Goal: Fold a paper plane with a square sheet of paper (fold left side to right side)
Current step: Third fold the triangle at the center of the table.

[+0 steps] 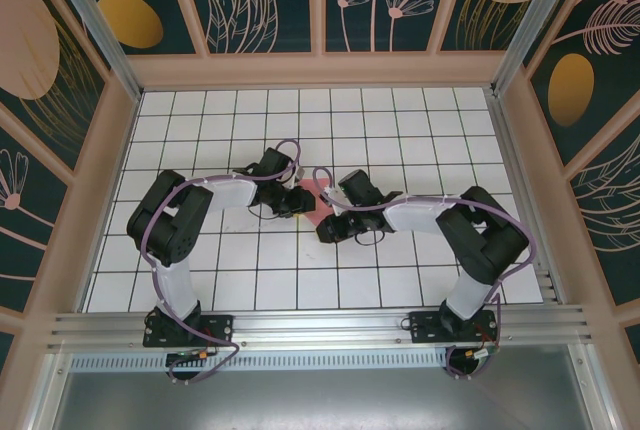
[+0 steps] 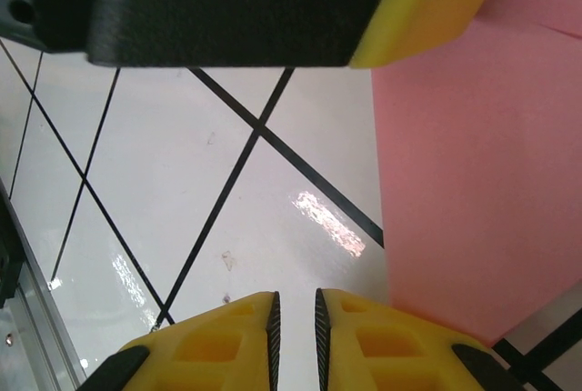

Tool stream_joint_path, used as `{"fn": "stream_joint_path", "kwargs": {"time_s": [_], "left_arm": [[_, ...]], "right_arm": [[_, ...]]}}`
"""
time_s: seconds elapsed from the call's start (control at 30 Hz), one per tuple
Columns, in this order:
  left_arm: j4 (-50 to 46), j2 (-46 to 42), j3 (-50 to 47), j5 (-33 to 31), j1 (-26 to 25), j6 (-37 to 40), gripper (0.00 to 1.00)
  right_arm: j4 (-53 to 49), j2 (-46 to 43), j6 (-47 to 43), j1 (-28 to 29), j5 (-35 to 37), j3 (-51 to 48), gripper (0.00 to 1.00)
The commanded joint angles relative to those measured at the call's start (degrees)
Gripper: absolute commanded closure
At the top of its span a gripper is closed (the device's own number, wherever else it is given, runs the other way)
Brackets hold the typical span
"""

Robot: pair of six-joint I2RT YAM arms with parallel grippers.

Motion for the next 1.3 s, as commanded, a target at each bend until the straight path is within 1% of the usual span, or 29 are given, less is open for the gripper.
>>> {"fn": "stream_joint_path", "kwargs": {"time_s": [0.0,0.3,0.57,0.87,1.1,1.27], "left_arm": [[-3.60,5.76,-1.88,-8.97,-0.36,2.69,0.68],[-3.78,6.06,-1.88,-9.15,-0.34,2.87,0.68],[-3.95,6.17,-1.92,-9.41,-0.33,3.04,0.68],[-3.77,6.12,-1.87,-9.72,-0.33,2.95,0.68],[-3.84,6.17,-1.81,-9.85,-0.31,2.95,0.68],[-3.95,5.75,-1.88,-10.05,-0.37,2.94,0.68]], "right_arm": [[-1.37,1.36,-0.87,-0.27,1.16,1.15,0.79],[-1.56,2.21,-0.37,-0.45,0.38,-0.22,0.82],[-0.95,0.84,0.03,0.17,-0.97,-2.08,0.82],[-2.41,2.07,1.24,0.07,1.48,-2.97,0.83],[-4.99,-1.86,0.91,0.08,0.54,-4.76,0.85],[-5.29,-7.27,1.16,0.03,-1.29,-2.62,0.84]]}}
